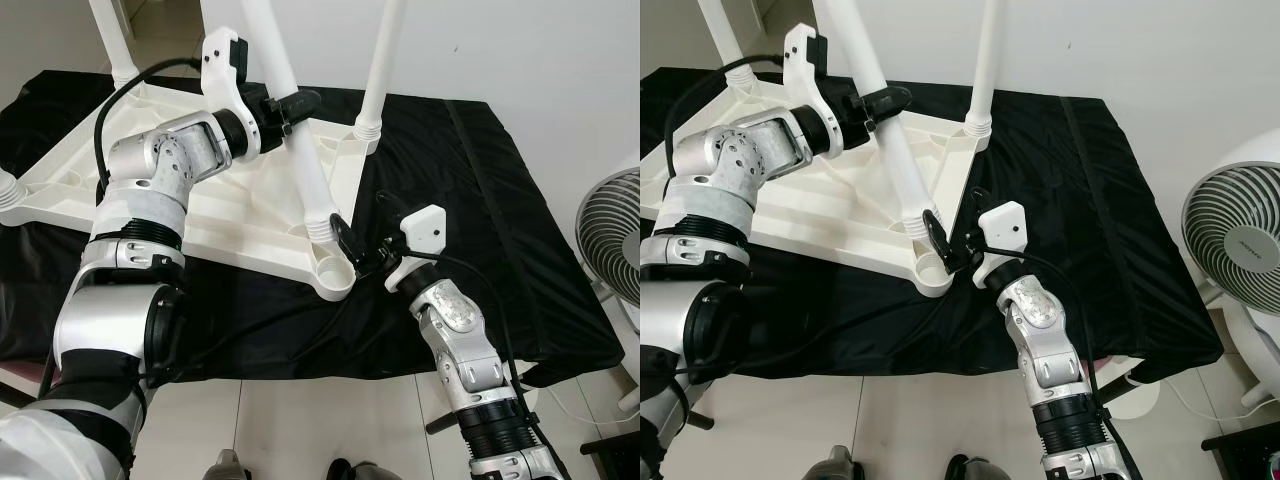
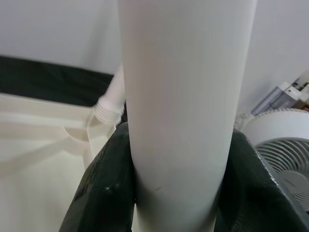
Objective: Building children table
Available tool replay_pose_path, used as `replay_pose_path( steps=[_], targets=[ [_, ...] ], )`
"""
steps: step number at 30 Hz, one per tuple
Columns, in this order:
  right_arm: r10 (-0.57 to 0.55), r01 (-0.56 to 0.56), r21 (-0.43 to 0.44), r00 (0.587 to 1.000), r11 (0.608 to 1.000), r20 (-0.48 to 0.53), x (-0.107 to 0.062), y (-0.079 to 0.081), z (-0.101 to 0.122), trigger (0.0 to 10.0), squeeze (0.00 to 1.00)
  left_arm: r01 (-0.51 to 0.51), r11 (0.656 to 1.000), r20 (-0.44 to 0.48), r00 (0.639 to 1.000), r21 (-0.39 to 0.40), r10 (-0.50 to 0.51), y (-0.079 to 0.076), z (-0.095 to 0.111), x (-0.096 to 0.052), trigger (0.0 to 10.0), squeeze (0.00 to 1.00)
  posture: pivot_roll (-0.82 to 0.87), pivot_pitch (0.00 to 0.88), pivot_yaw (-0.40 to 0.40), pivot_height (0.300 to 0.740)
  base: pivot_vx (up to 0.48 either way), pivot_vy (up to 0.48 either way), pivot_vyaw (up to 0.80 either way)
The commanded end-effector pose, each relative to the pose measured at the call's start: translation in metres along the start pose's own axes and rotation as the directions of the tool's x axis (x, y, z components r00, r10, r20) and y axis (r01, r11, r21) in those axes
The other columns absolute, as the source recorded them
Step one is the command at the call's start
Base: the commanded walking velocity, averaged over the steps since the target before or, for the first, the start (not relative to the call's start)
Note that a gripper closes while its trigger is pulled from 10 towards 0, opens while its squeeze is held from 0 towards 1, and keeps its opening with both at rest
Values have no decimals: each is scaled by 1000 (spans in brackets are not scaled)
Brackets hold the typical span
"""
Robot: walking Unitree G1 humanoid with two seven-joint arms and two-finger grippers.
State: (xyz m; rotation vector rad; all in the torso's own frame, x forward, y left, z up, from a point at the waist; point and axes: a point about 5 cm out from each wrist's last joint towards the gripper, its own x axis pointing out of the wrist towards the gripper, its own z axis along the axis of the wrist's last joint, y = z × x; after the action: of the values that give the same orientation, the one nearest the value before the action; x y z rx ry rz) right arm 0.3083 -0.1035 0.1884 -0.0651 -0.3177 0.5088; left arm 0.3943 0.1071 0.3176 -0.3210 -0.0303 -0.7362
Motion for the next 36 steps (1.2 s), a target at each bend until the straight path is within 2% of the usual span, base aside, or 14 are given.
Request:
replay_pose_path(
  steps=[1,4,6,8,10,12,13,18,22,25,26,36],
  targets=[
    [7,-7,8,1000,1000,-28,2,0,2,10000,0,-15,997,23,1000,70,13,-4,0,1,10000,0,84,66,-38,740,0,0,0],
    [16,-16,20,999,1000,-43,4,1,3,10000,0,-12,996,43,999,85,9,-8,1,1,10000,0,82,62,-42,740,0,0,0],
    [39,-37,40,998,998,-51,7,6,6,10000,0,-24,989,81,997,149,12,-15,2,2,10000,0,83,58,-45,740,0,0,0],
    [47,-45,43,998,998,-49,10,9,9,10000,0,-37,984,104,994,173,19,-19,3,1,10000,0,85,56,-47,740,0,0,0],
    [47,-45,42,998,998,-49,10,9,10,10000,0,-39,985,108,994,170,21,-20,2,1,10000,0,85,56,-47,740,0,0,0],
    [27,-26,35,998,999,-51,15,8,14,10000,0,-83,972,141,989,222,52,-21,3,0,10000,0,88,52,-50,740,0,0,0],
    [27,-26,35,998,999,-51,15,8,14,10000,0,-83,972,141,989,222,52,-21,3,0,10000,0,88,52,-50,740,0,0,0],
    [7,-6,14,999,1000,-31,25,9,23,10000,0,-155,943,208,974,294,96,-28,3,-1,10000,0,95,45,-57,740,0,0,0],
    [-50,49,-36,998,998,-36,34,6,28,10000,0,-215,902,255,959,375,122,-40,-1,-2,10000,0,101,38,-60,740,0,0,0],
    [-55,54,-32,998,998,-44,36,6,29,10000,0,-213,900,259,959,380,118,-44,-5,-3,10000,0,104,37,-61,740,0,0,0],
    [-50,47,-64,998,997,-47,37,7,29,10000,0,-207,902,259,959,378,112,-48,-8,-3,10000,0,105,38,-61,740,0,0,0],
    [-24,21,-44,996,999,-81,48,14,26,10000,0,-192,905,267,959,379,92,-63,-13,-2,10000,0,121,53,-63,740,0,0,0]
  ],
)
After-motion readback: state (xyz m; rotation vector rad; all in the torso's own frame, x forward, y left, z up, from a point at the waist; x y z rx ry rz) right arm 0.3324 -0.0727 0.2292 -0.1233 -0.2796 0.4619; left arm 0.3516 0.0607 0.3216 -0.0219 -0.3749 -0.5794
